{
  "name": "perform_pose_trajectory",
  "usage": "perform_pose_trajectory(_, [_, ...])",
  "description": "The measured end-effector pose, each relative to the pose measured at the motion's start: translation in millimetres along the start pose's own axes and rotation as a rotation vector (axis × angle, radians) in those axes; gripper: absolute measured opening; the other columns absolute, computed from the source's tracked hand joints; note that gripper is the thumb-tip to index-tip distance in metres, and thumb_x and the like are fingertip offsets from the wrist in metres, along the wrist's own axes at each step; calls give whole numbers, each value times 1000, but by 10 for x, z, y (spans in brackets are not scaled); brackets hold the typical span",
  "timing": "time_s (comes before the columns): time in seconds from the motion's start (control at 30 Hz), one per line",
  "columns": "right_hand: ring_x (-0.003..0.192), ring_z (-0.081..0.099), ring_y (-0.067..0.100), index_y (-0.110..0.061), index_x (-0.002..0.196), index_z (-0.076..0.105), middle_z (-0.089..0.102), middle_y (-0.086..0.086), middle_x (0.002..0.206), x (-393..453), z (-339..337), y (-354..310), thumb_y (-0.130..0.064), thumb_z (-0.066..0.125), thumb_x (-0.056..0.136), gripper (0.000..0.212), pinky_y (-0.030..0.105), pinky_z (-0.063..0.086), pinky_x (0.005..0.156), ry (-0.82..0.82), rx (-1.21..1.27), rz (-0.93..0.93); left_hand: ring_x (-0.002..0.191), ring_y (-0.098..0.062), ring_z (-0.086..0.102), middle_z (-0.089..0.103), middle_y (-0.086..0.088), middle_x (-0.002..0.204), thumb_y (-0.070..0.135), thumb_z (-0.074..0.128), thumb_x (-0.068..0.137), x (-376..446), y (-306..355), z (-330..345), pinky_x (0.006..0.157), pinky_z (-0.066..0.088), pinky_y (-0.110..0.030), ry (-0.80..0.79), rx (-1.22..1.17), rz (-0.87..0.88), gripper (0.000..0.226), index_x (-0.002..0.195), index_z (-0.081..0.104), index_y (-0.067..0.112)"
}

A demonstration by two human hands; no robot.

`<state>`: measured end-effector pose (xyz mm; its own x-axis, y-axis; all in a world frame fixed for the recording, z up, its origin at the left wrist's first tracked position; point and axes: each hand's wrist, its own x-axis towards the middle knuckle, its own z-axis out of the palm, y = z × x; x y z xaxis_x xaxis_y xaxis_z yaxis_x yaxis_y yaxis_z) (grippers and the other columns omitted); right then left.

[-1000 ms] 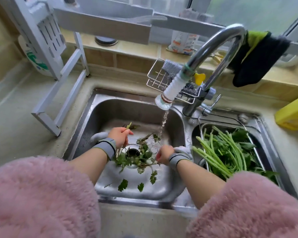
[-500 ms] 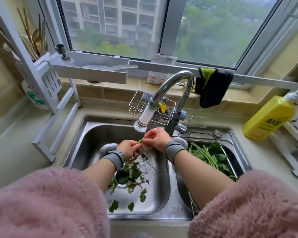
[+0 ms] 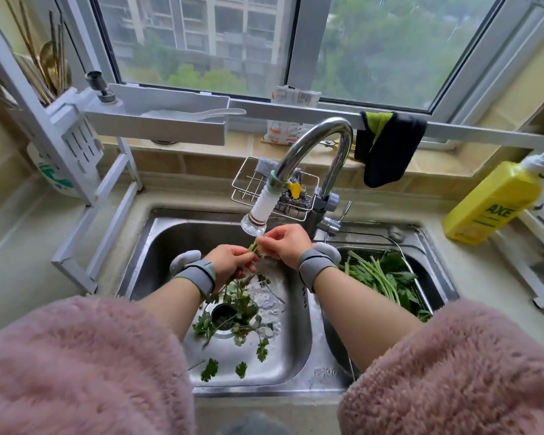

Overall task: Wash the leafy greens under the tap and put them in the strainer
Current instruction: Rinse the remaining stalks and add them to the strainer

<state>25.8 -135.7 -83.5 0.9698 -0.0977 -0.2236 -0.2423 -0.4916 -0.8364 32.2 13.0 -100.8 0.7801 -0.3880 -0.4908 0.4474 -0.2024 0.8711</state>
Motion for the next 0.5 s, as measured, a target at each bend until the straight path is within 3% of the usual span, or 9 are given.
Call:
perform_pose_trajectory(0.1, [68,60,19,-20,65,69,69,10,71,6,15,23,-22,65,86,21,43,54,79,-14,73,29,36,-1,43,59,-1,55,5,43,97,15,-20,-28,42,36,-11,-16,9,-23,28,76,61,5])
perform_pose_trajectory(0.17, [67,58,19,-24,61,66,67,7,67,6,32,31,-20,67,85,24,44,54,80,6,60,42,38,-2,41,61,2,52,6,43,98,27,-39,-38,45,36,-11,-27,43,-31,29,75,60,5])
perform_pose_trajectory(0.33, [55,53,15,-22,55,63,62,1,59,-28,65,-12,-18,68,84,29,35,53,67,87,76,72,39,-2,42,60,3,49,7,44,97,25,-35,-32,46,36,-10,-7,104,-22,29,74,61,6])
perform_pose_trajectory(0.5, [56,53,15,-13,62,61,62,6,65,-50,225,58,-16,53,93,32,27,49,55,152,258,185,50,-10,46,61,5,45,8,48,95,66,-110,-171,54,37,-19,73,253,-15,30,69,63,9])
